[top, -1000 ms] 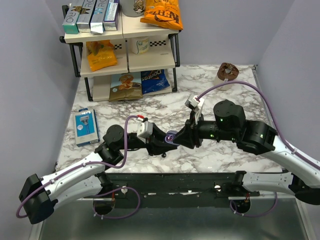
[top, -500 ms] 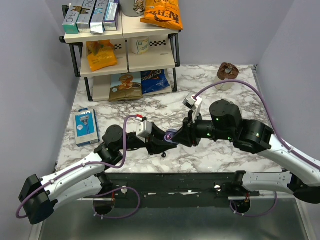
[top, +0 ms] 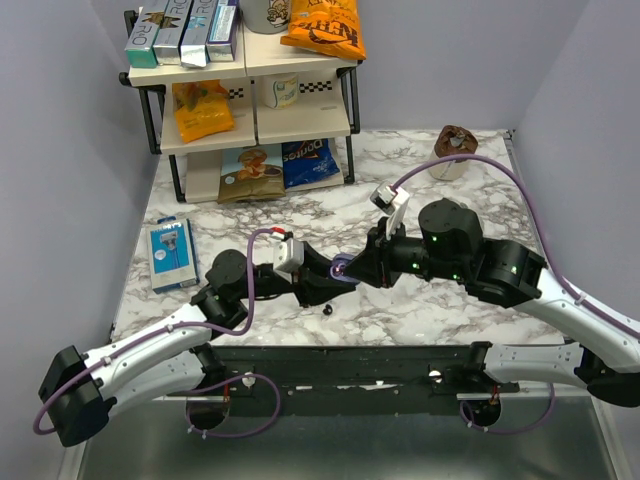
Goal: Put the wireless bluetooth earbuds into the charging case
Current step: Adjust the earbud with the charging case.
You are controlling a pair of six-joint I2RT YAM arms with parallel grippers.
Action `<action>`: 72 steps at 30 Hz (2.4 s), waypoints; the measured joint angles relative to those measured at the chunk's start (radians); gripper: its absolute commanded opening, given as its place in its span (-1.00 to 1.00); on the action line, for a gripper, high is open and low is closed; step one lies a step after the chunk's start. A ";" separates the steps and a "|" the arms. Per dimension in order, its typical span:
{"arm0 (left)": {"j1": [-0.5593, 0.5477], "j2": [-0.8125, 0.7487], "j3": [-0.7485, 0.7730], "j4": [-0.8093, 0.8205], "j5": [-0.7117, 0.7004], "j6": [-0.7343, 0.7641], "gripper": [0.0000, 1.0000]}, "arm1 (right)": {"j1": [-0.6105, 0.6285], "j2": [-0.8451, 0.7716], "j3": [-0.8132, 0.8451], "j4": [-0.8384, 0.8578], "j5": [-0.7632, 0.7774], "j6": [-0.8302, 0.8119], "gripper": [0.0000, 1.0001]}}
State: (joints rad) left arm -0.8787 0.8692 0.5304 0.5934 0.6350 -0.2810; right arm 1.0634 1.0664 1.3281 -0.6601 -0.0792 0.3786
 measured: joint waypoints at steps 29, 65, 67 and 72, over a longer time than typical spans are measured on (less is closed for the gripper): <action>-0.032 0.022 0.000 0.001 -0.042 0.011 -1.00 | 0.005 -0.047 -0.062 0.052 0.060 0.012 -0.99; -0.053 0.034 0.018 0.002 -0.006 0.011 -1.00 | 0.050 -0.108 -0.112 0.193 0.017 -0.173 -0.99; -0.053 0.036 0.018 -0.006 -0.006 0.011 -1.00 | 0.056 -0.100 -0.112 0.196 0.012 -0.178 -0.99; -0.053 0.039 0.019 -0.006 -0.007 0.011 -1.00 | 0.067 -0.096 -0.112 0.194 -0.002 -0.182 -0.99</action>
State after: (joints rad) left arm -0.9318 0.9081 0.5495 0.5869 0.6281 -0.2699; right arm 1.1305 0.9703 1.2163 -0.4660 -0.0807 0.1963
